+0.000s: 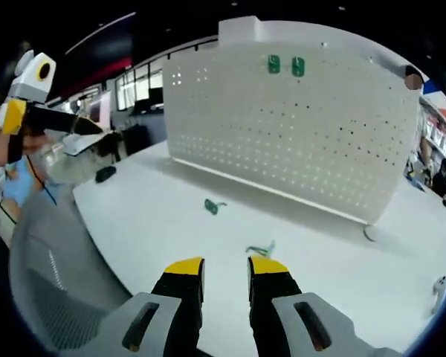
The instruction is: Insert the hook assembly into the mounting plate slot until the hook locks in place.
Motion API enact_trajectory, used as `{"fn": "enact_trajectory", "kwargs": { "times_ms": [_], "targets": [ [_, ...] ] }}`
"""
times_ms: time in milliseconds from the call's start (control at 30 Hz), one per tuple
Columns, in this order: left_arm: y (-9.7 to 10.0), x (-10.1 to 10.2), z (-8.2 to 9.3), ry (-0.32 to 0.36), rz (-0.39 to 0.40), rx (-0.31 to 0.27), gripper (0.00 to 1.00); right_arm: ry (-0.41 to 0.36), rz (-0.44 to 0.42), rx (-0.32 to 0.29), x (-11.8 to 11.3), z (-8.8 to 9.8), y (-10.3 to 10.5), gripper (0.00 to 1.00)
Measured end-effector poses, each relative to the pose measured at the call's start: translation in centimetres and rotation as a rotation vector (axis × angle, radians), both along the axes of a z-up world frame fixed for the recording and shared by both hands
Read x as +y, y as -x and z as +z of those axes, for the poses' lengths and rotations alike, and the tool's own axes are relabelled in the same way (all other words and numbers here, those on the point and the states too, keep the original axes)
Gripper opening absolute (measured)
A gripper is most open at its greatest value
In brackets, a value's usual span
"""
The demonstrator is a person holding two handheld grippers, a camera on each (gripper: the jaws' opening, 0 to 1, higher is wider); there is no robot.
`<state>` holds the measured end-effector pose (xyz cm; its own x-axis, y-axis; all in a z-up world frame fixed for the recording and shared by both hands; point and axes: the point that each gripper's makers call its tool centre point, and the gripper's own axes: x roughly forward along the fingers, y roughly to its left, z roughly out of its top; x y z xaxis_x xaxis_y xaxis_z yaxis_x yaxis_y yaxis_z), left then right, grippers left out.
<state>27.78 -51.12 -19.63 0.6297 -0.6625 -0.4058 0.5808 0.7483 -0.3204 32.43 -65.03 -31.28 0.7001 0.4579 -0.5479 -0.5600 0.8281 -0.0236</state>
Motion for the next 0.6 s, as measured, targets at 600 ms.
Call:
{"fn": "enact_trajectory", "kwargs": {
  "times_ms": [600],
  "targets": [
    [-3.4,1.1,-1.5,-0.021,-0.058,0.05,0.97,0.019,-0.039,0.193,0.6,-9.2,-5.9,0.22]
  ]
}}
